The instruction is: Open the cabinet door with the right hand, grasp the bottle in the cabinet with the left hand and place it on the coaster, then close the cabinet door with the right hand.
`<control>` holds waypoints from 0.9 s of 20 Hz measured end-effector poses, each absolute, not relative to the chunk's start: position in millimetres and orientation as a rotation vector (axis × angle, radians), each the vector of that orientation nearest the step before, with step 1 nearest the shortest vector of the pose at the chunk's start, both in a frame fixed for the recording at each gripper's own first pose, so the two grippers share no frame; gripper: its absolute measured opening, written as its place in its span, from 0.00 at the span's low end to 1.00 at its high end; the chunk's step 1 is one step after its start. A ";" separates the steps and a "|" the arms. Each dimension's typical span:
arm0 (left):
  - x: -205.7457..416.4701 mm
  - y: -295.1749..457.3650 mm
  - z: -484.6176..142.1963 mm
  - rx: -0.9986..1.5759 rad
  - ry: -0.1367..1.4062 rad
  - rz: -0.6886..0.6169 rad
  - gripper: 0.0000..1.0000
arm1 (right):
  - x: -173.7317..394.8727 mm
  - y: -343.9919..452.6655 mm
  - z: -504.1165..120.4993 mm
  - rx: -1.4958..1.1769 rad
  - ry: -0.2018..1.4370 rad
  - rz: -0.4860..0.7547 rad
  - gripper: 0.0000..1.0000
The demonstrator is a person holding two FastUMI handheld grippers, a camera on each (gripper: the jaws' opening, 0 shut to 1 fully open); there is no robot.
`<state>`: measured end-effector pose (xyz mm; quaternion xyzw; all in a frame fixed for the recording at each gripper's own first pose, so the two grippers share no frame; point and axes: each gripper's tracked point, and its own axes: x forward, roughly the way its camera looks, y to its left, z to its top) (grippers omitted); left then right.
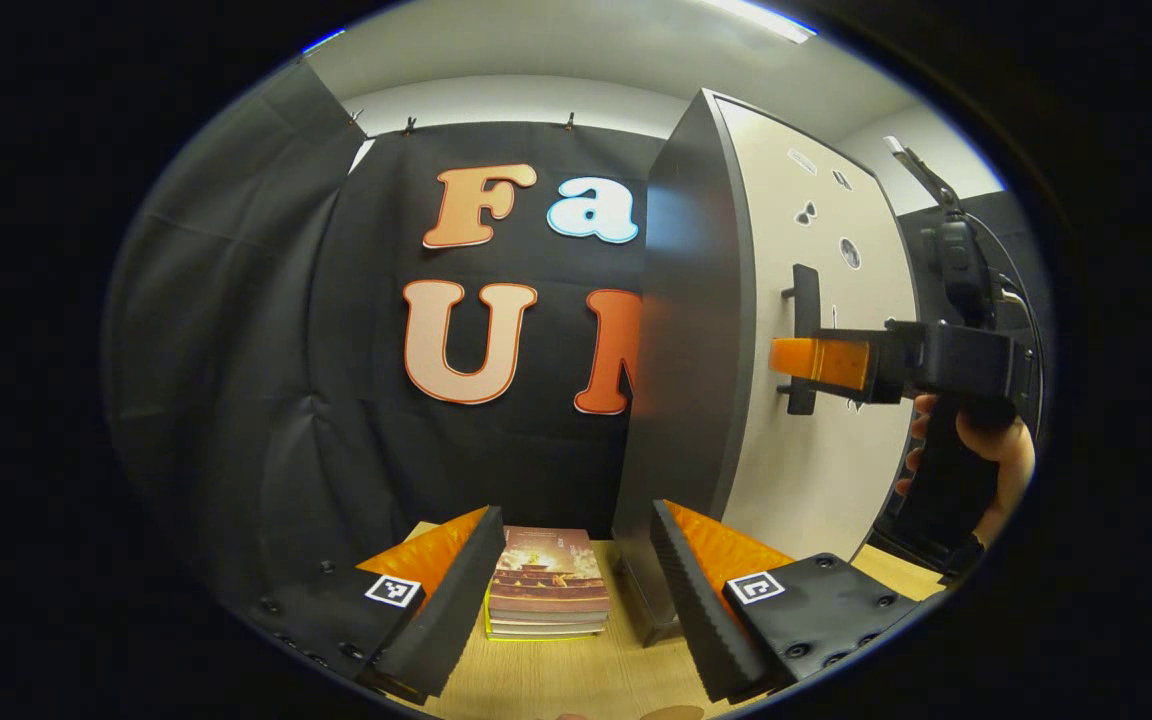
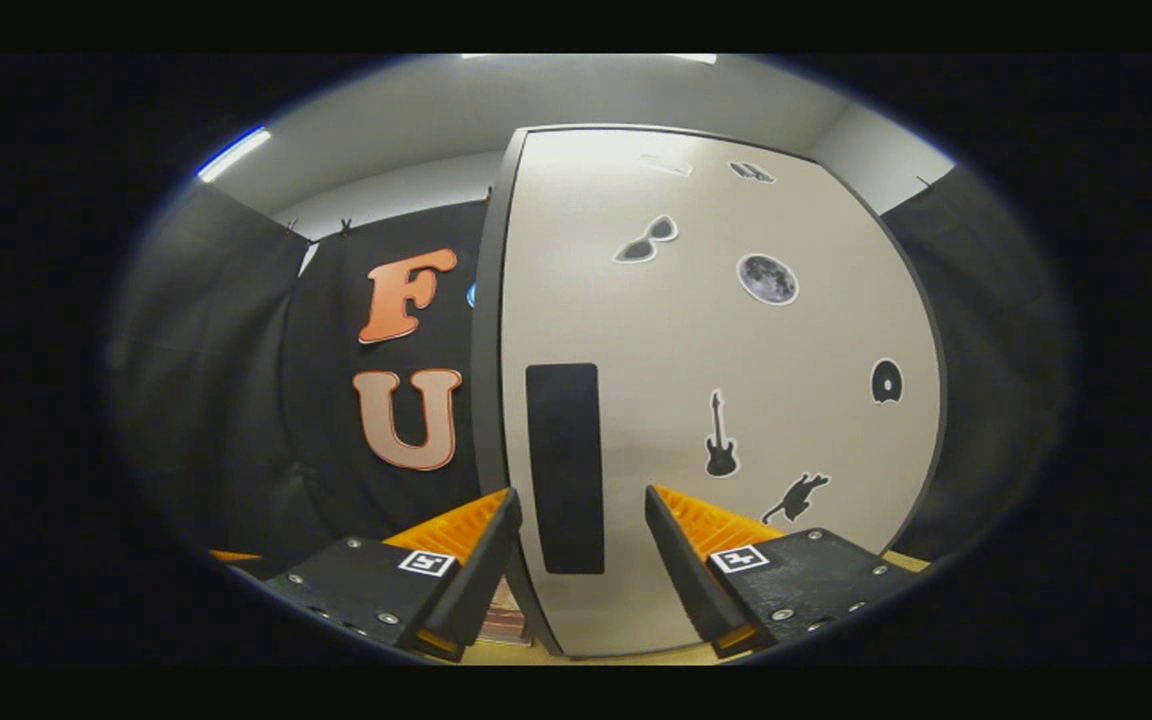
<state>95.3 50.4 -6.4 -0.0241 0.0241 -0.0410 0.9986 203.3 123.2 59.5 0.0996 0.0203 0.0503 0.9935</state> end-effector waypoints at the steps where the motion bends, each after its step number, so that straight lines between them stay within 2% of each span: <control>1: 96.5 51.4 -6.6 -0.048 0.047 -0.085 0.95 | 204.9 125.2 59.8 0.192 0.045 0.101 0.74; 3: 97.5 53.6 -7.3 -0.054 0.045 -0.092 0.97 | 207.9 126.0 60.2 0.176 0.045 0.087 0.64; 4: 99.1 53.5 -8.5 -0.059 0.048 -0.097 0.95 | 209.0 125.5 59.2 0.172 0.052 0.075 0.48; 5: 99.4 55.5 -9.3 -0.063 0.050 -0.100 0.95 | 209.7 125.6 56.8 0.173 0.059 0.065 0.47; 6: 99.5 57.2 -10.3 -0.068 0.053 -0.105 0.94 | 208.5 126.0 58.0 0.178 0.052 0.055 0.37; 9: 97.9 63.1 -11.1 -0.073 0.055 -0.116 0.96 | 209.6 125.1 57.4 0.186 0.053 0.027 0.32; 10: 98.2 65.7 -11.3 -0.070 0.056 -0.120 0.94 | 209.3 124.7 58.1 0.195 0.046 0.019 0.26; 13: 99.4 71.2 -8.4 -0.056 0.055 -0.146 0.95 | 207.5 122.9 59.7 0.226 0.016 -0.015 0.22; 15: 102.3 75.7 -5.9 -0.048 0.053 -0.167 0.94 | 205.3 121.0 60.4 0.229 -0.001 -0.046 0.15; 16: 103.2 77.8 -3.6 -0.049 0.049 -0.175 0.94 | 203.5 120.0 61.1 0.228 -0.007 -0.058 0.14; 17: 103.7 79.7 -2.4 -0.048 0.046 -0.178 0.94 | 201.0 119.0 61.3 0.229 -0.007 -0.070 0.18; 18: 104.2 81.2 -0.6 -0.044 0.044 -0.174 0.95 | 197.4 116.7 62.0 0.225 -0.010 -0.083 0.13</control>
